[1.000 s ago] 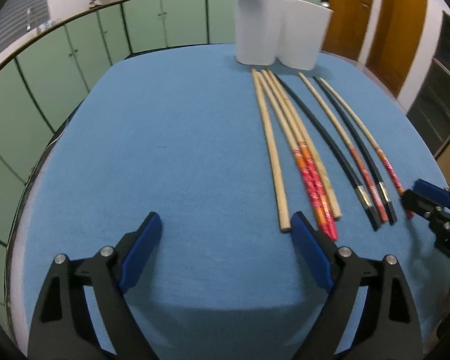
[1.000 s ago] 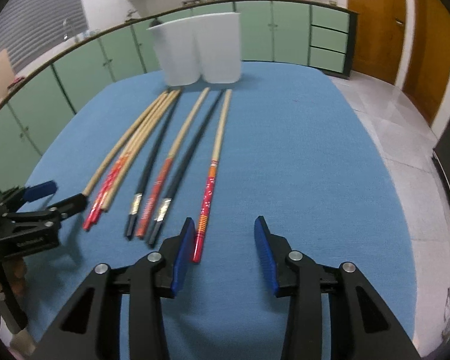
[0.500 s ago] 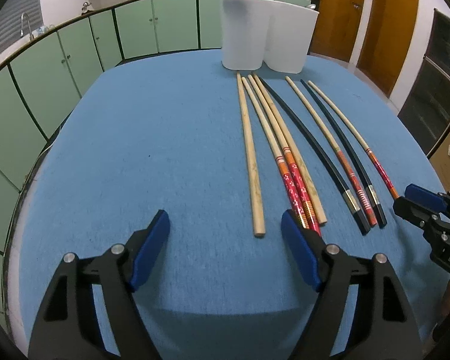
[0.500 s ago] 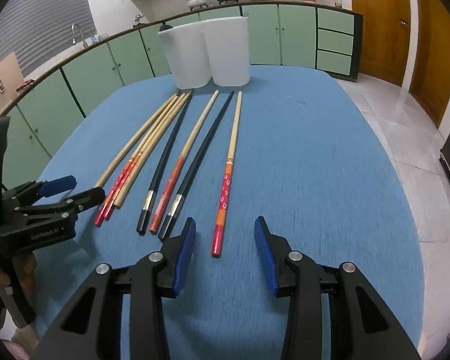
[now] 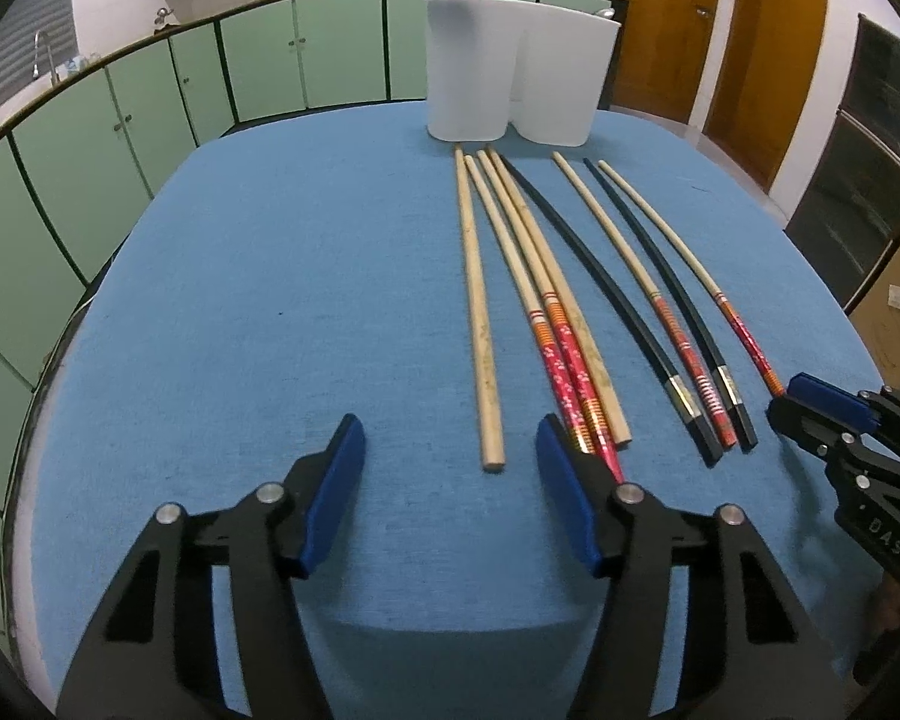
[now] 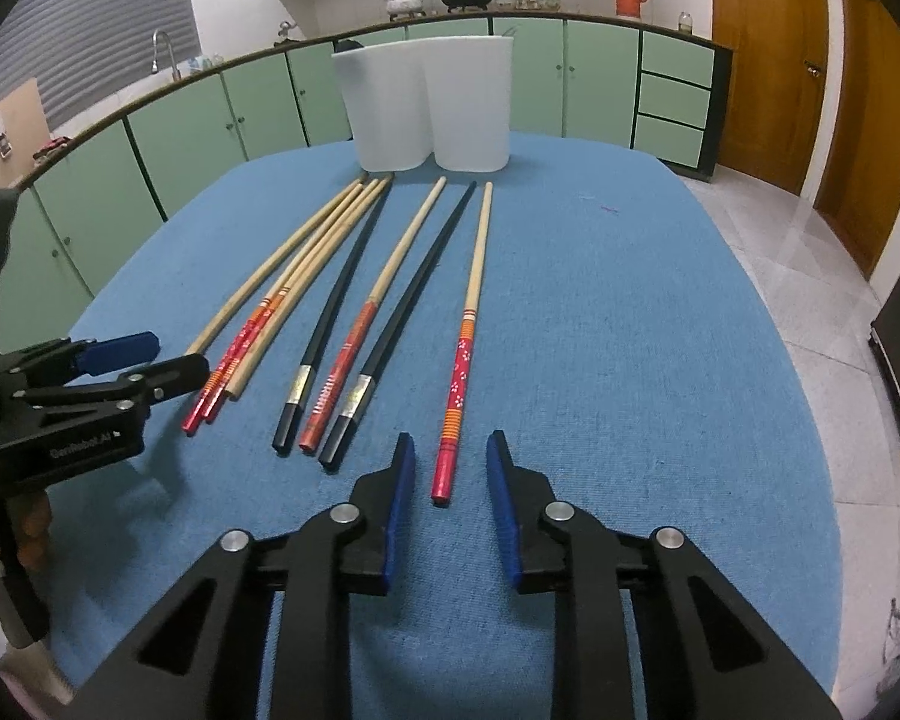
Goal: Organize utensils
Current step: 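Grasp a plain wooden chopstick with the left gripper while the right grasps a red-patterned chopstick, then lift both chopsticks and lower them into the white utensil holder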
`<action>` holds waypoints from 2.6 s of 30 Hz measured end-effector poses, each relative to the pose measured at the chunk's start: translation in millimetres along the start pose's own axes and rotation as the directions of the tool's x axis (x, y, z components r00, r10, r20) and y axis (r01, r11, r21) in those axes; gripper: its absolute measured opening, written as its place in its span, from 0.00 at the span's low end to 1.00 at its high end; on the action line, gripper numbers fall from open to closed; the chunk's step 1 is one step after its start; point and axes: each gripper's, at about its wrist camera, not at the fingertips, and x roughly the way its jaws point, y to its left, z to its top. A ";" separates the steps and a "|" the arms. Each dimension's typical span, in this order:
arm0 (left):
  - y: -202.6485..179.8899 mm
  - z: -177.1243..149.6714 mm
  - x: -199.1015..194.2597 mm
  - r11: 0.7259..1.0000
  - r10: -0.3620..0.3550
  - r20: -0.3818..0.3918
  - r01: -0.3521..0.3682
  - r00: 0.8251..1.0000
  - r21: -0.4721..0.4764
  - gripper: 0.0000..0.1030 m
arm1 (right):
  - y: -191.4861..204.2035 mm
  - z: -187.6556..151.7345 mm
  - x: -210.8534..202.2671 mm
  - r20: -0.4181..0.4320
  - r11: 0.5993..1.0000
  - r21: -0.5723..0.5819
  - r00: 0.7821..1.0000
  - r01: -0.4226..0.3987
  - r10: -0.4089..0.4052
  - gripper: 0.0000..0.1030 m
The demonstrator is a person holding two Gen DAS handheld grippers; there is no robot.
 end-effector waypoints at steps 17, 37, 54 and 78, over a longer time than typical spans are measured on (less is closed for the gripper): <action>-7.2 3.3 0.3 1.000 -0.018 0.006 0.018 1.000 -0.010 0.06 | -9.1 3.1 -0.8 0.015 0.998 0.064 1.000 -0.017 0.017 0.06; 0.0 44.3 -69.3 1.000 0.018 0.189 -0.016 0.982 -0.010 0.06 | -15.6 46.4 -62.4 0.214 0.999 0.044 0.977 -0.030 0.020 0.06; -1.0 112.8 -119.3 1.000 -0.018 0.369 0.022 0.929 -0.008 0.06 | -20.8 132.0 -115.1 0.382 0.997 -0.005 0.921 -0.081 0.077 0.06; 5.2 222.7 -180.3 0.997 -0.074 0.595 0.080 0.800 0.017 0.06 | -31.1 262.3 -152.7 0.505 0.981 -0.101 0.841 -0.167 0.195 0.06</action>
